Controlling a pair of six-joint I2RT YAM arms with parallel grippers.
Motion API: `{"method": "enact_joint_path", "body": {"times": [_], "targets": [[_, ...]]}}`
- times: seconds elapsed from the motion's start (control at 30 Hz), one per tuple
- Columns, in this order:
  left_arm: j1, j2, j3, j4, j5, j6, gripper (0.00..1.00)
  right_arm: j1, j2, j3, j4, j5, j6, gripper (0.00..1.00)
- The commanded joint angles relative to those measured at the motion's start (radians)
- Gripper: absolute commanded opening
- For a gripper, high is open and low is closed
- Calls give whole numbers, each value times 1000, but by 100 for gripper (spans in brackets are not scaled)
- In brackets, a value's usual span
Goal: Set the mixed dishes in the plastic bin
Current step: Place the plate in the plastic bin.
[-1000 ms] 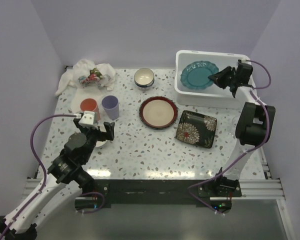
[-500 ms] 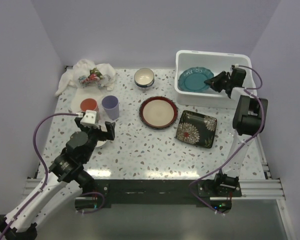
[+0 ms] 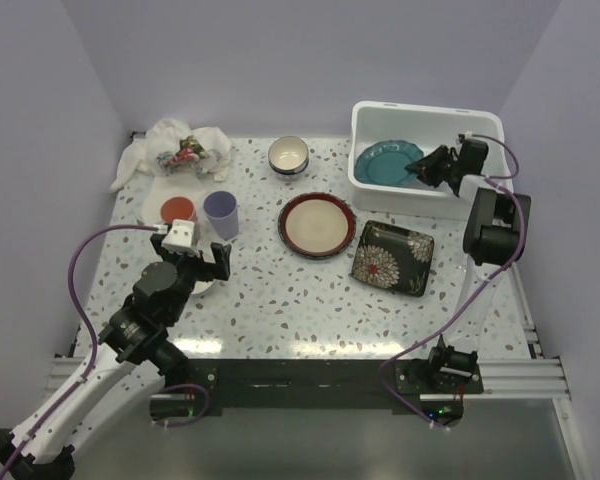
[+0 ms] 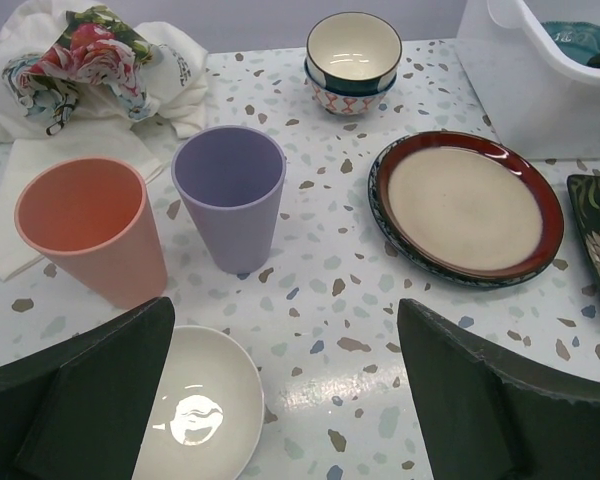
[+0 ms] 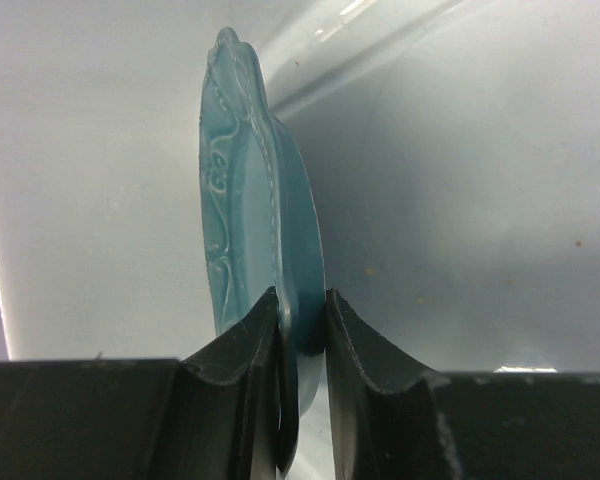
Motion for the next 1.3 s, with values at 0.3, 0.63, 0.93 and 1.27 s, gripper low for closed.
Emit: {"method": "enact_joint_path", "body": {"times": [0.3,0.63,0.93,1.27], "targets": [[11,-1,-8,44,9,20,98,-2,-47,137,-138,-10,-72,52],[10,-10,-8,44,13,20,98,-4,-58,174,-278,76,-122,91],[11,-12,-8,46,17,21,98,6,-41,220,-333,53,-151,98],[11,-17,-8,47,23,23,98,36,-62,254,-462,157,-261,98]]}}
